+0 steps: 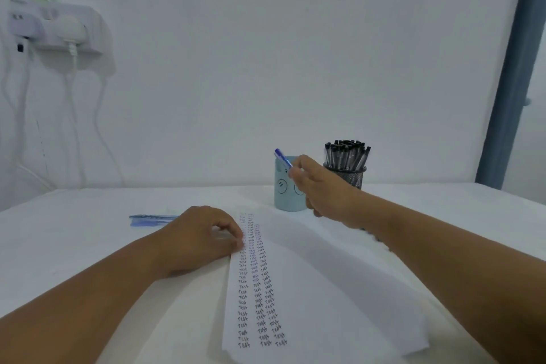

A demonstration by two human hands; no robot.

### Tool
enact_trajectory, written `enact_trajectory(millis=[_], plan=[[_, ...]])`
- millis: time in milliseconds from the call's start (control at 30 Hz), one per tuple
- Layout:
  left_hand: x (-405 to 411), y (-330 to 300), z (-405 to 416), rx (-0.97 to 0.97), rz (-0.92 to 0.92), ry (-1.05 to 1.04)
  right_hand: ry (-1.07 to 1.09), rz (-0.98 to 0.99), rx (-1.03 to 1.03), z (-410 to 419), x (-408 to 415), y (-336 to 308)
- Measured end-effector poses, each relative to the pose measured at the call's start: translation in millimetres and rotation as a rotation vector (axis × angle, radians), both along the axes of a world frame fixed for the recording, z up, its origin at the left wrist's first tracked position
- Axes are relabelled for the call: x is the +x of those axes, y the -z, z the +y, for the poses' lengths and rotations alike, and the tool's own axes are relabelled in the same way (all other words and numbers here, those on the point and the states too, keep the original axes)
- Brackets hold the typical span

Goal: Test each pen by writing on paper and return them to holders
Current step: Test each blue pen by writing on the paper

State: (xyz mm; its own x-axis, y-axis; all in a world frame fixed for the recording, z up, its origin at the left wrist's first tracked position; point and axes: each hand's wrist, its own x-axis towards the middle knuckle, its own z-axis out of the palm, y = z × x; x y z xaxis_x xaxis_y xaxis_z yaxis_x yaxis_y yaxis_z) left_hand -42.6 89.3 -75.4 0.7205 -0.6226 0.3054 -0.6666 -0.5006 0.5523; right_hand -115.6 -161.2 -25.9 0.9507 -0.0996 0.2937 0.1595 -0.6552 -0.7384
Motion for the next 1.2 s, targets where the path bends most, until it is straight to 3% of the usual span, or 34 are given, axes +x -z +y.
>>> enact_trajectory(millis=[267,367,467,633,767,867,967,1200], plan=[[-17,-4,-12,-0.023,-0.137,0.078,0.184,-0.115,-0.321,-29,-66,20],[-31,-8,-27,0.026,-0.11,0.106,0.222,-0.156,-0.454,-35,-86,32],[-42,-9,-40,0.071,-0.116,0.124,0.24,-0.116,-0.434,-46,-97,26],[-48,-7,-47,0.13,-0.163,0.175,0.308,0.078,-0.628,-83,-121,30],[-51,-10,-50,0.157,-0.182,0.184,0.419,-0.008,-0.525,-95,-148,42],[-52,-11,-51,0.172,-0.17,0.189,0.485,0.024,-0.63,-100,-149,47],[-51,-12,-49,0.151,-0.114,0.178,0.541,-0.032,-0.607,-102,-148,52],[-46,-15,-49,0.162,-0.073,0.178,0.542,-0.148,-0.537,-105,-150,62]])
